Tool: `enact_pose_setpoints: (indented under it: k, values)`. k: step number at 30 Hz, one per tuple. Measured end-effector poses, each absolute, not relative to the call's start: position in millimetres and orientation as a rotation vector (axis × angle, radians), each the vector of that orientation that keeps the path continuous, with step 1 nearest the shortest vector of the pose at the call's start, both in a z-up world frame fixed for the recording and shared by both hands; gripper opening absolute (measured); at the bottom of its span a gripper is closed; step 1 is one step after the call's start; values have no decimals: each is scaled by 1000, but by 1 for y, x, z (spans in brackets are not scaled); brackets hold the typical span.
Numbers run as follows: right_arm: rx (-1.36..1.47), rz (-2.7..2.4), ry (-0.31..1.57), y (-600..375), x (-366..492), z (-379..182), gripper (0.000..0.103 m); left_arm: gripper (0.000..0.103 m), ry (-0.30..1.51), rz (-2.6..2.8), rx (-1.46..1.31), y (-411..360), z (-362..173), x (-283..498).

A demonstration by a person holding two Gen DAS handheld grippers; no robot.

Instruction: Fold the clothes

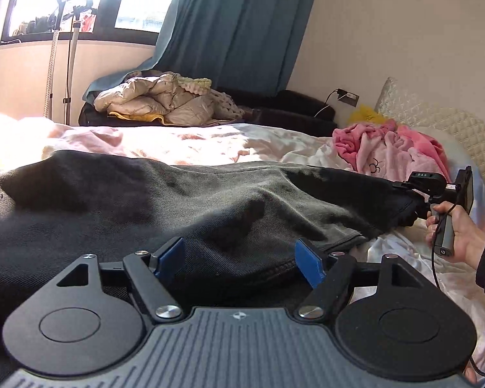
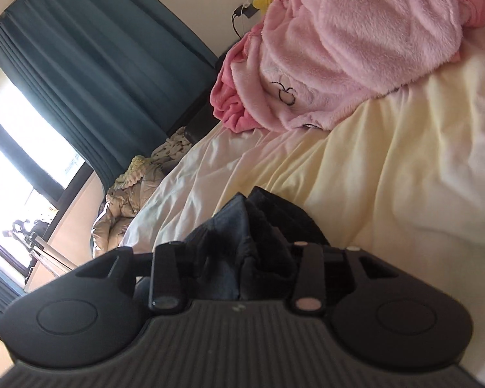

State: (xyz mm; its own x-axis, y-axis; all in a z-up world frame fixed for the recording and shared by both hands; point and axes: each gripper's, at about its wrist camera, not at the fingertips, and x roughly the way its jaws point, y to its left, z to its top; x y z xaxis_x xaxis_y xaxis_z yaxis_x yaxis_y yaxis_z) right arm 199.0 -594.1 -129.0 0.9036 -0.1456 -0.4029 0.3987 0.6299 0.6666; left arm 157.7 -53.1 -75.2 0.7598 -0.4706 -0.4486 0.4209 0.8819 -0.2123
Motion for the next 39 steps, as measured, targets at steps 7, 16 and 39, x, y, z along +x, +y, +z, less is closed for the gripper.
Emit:
enact_pose_setpoints:
  k: [7,16,39]
  values:
    - [410,-399,418,-516,149,-90,71,83,476,-305,-67,-27,-50,124]
    - [336,-247,455,-419,90,-54,71,87,480,-59,-171,48,-16,79]
    - [409,-25,566,-308,78,-66,74,74,667,177,-331,306,32,220]
